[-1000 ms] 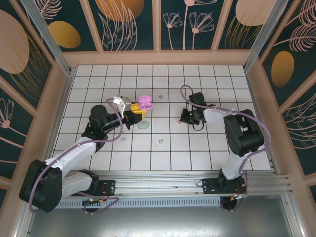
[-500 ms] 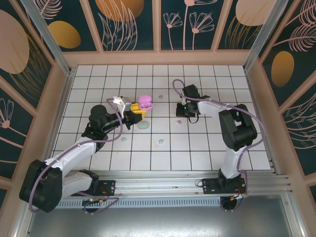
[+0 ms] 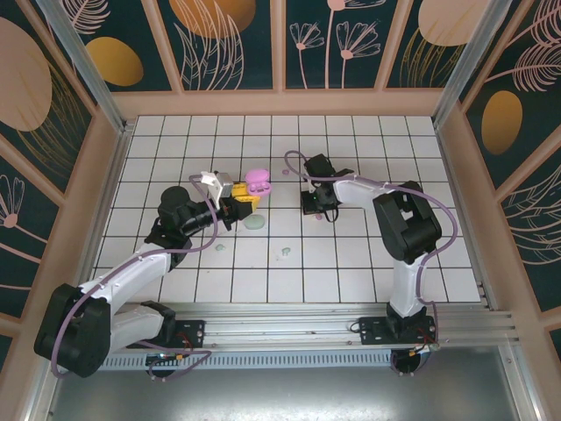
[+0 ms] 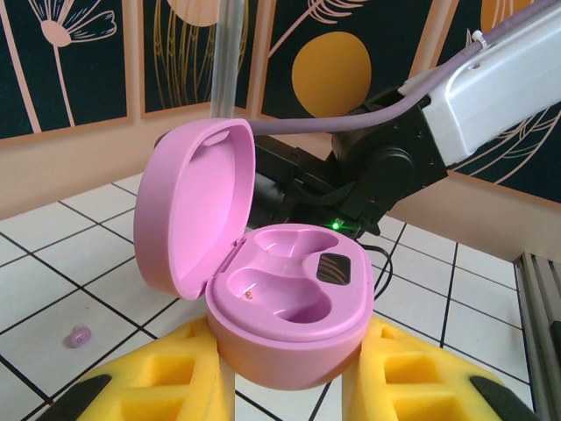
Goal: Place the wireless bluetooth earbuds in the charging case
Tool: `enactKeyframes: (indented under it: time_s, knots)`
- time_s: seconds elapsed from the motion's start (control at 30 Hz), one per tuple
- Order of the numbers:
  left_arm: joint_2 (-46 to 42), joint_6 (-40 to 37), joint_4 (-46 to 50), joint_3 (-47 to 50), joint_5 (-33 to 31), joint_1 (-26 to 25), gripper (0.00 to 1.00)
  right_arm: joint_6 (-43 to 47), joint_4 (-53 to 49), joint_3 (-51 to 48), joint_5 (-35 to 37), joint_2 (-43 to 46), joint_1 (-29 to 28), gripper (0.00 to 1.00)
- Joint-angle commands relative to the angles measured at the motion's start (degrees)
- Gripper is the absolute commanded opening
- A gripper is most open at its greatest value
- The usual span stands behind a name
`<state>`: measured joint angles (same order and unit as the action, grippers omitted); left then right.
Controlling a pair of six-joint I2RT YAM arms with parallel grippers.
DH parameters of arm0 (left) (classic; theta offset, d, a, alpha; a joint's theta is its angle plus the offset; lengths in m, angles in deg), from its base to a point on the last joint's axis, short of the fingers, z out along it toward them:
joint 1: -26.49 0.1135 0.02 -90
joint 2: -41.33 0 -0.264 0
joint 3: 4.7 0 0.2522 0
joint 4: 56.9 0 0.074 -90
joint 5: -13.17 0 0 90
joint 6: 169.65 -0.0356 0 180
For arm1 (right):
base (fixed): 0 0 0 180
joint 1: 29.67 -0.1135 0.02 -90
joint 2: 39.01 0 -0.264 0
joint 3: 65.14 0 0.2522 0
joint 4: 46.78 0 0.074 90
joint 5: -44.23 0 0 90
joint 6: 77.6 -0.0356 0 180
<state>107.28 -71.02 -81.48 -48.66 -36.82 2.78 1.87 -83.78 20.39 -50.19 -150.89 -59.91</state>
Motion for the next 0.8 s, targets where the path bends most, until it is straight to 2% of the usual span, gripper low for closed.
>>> enactKeyframes:
  time_s: [0.0,0.33,0.77]
  knots:
    - [-1.0,-1.0,-0.2,-0.8,0.5,-0.4,0.0,1.8,-5.7,-0.8,3.6,-1.3,-0.8,0.0]
    - [-1.5,-0.3,-0.6,-0.2,0.5,-0.3,0.0,1.4,-7.0,-4.0,7.9,2.1,-3.0,0.0]
    - [-2.2,-0.1,-0.5,-0.2,0.5,-0.3,0.0,0.2,-7.5,-8.0,9.6,6.8,-5.4,0.0]
